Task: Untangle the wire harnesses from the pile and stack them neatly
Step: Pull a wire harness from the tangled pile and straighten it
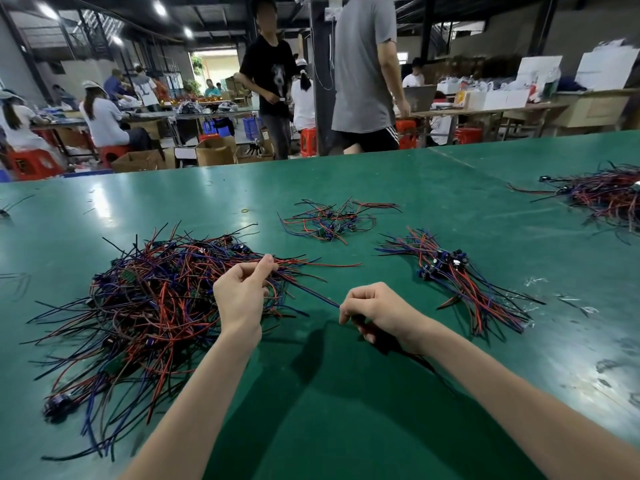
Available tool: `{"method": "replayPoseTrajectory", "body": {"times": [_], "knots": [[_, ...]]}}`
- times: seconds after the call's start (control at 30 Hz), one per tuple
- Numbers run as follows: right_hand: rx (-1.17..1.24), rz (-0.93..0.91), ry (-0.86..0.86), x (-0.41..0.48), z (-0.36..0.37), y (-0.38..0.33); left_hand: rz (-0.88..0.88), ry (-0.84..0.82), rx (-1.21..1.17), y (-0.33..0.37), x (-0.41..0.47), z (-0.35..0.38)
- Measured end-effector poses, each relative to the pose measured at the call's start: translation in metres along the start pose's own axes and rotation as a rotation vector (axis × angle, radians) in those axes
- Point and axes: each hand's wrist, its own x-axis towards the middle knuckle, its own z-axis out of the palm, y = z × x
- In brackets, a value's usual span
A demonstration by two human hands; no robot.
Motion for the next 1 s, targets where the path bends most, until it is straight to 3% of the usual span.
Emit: {"method": "replayPoseTrajectory", "body": {"times": [0.3, 0.4, 0.53, 0.67, 1.0], "knots": [[-0.006, -0.033, 0.003, 0.002, 0.002, 0.001, -0.406, -0.130, -0.381, 0.011, 0.004, -0.002], [-0.019, -0.035, 0.003, 0.002, 0.001, 0.002, -0.495, -0.195, -0.395, 0.012, 0.003, -0.002], [-0.034, -0.037, 0.000, 0.002, 0.002, 0.002, -0.402, -0.091, -0.356, 0.010, 0.003, -0.001], [-0.040, -0.055, -0.017, 0.000, 0.005, 0.000, -0.044, 0.037, -0.048, 0.003, 0.000, 0.000], [-0.092, -0.124, -0.174, -0.010, 0.006, -0.011, -0.099, 0.052, -0.174, 0.003, 0.003, -0.001]]}}
